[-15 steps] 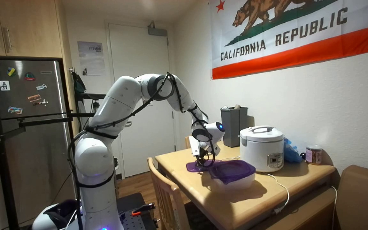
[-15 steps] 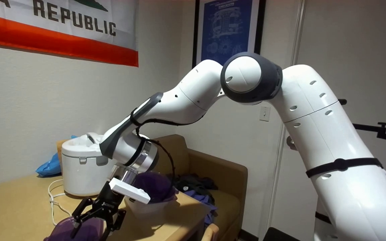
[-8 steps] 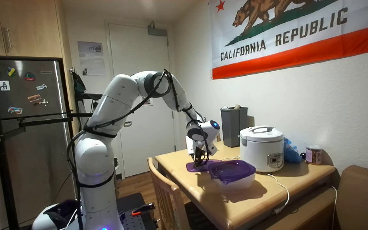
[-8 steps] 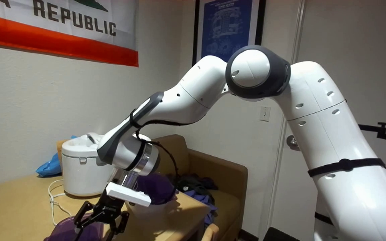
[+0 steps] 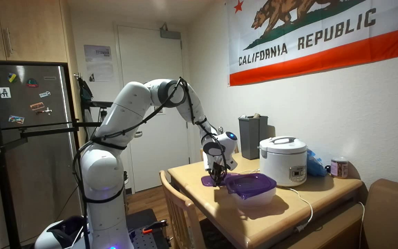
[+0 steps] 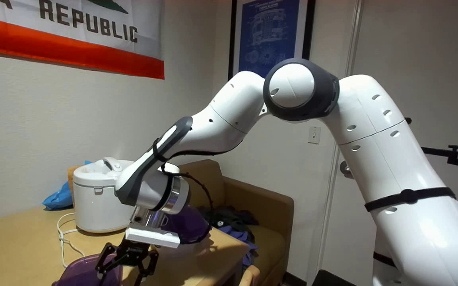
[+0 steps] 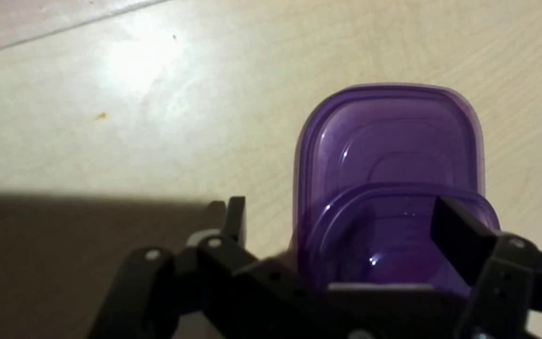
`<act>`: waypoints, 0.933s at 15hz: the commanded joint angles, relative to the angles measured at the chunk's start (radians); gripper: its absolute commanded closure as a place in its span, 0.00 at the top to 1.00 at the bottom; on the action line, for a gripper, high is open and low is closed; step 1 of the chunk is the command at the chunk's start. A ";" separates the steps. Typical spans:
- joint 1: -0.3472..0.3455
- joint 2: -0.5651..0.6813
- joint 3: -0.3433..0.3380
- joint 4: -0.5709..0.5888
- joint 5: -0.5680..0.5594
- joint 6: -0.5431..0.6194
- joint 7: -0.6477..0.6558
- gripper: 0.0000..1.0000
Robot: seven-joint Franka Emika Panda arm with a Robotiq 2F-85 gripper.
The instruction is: Pick up two purple lids from the table and put them on top of the lunch box
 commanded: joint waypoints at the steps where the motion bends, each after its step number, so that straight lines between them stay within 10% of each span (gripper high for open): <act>1: 0.005 0.022 -0.006 0.023 -0.056 0.024 0.063 1.00; 14: -0.028 0.123 0.034 0.160 -0.113 0.002 0.032 1.00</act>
